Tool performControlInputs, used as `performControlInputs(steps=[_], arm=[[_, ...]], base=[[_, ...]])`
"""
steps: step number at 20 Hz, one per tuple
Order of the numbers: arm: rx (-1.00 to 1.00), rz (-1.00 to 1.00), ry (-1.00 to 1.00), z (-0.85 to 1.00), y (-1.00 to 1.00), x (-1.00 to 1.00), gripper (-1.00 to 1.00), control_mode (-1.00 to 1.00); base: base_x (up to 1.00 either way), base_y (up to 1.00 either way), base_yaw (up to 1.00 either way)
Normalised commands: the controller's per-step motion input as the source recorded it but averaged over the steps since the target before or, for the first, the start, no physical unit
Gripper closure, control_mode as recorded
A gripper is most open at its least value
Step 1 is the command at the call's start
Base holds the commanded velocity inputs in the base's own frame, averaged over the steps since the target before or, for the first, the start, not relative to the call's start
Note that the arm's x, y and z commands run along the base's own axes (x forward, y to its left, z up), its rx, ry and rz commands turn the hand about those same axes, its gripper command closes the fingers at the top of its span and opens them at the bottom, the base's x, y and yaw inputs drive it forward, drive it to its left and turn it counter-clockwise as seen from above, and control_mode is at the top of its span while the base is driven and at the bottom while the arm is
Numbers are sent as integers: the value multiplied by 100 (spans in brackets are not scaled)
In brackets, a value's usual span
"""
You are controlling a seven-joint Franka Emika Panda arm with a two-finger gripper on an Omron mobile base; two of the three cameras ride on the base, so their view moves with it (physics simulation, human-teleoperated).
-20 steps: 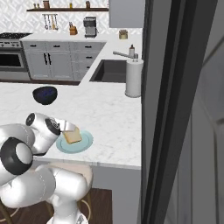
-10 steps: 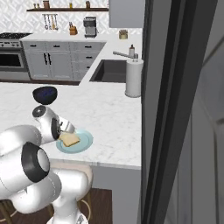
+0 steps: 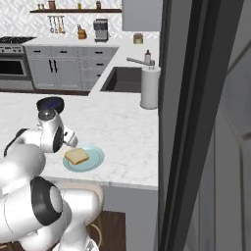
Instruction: Start the toaster. Once the lever pops up, take the bread to the plate on the dining counter.
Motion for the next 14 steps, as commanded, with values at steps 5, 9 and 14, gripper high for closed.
performControlInputs(steps=[5,9,14], arm=[[2,-2,0,100,0,-88,-100,-100],[0,0,10,100,0,-91,-100,-100],[0,0,33,100,2,-77,-100,-100]], base=[[0,0,0],[0,0,0],[0,0,0]])
